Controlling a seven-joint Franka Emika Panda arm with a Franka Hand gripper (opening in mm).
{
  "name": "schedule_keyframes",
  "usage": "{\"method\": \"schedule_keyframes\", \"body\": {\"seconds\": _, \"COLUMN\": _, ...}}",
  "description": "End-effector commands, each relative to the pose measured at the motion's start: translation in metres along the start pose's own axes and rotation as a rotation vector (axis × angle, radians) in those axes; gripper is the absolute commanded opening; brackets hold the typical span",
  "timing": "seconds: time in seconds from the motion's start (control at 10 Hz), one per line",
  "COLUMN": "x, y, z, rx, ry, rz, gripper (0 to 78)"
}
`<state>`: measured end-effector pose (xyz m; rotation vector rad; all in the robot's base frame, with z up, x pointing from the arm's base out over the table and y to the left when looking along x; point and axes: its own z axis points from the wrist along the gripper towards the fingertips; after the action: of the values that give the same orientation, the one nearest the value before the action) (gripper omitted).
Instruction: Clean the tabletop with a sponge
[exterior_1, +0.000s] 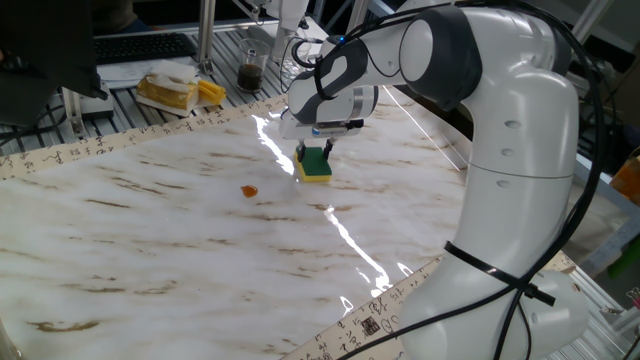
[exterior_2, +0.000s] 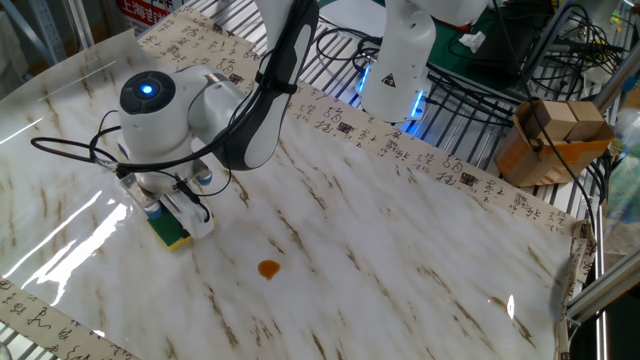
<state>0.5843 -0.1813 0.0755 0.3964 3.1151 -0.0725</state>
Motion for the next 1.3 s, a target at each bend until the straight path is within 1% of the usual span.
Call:
{"method": "schedule_keyframes", "body": {"seconds": 0.1, "x": 0.011, "y": 0.012, "z": -0.01, "rx": -0.002, "ry": 0.008, "rz": 0.039, "gripper": 1.2}}
{"method": "schedule_keyframes", "body": {"seconds": 0.3, "x": 0.019, "y": 0.019, "z": -0.014, "rx": -0.001, "ry": 0.01, "rz": 0.059, "gripper": 1.2}}
{"method": "schedule_keyframes", "body": {"seconds": 0.7, "x": 0.026, "y": 0.03, "z": -0.011, "rx": -0.005, "ry": 0.01, "rz": 0.077, "gripper": 1.2}}
{"method": "schedule_keyframes", "body": {"seconds": 1.0, "x": 0.036, "y": 0.051, "z": -0.012, "rx": -0.009, "ry": 0.014, "rz": 0.118, "gripper": 1.2}}
{"method": "schedule_keyframes", "body": {"seconds": 1.1, "x": 0.036, "y": 0.052, "z": -0.012, "rx": -0.009, "ry": 0.015, "rz": 0.119, "gripper": 1.2}}
{"method": "schedule_keyframes", "body": {"seconds": 1.2, "x": 0.043, "y": 0.064, "z": -0.011, "rx": -0.009, "ry": 0.014, "rz": 0.139, "gripper": 1.2}}
{"method": "schedule_keyframes", "body": {"seconds": 1.3, "x": 0.044, "y": 0.065, "z": -0.011, "rx": -0.009, "ry": 0.014, "rz": 0.14, "gripper": 1.2}}
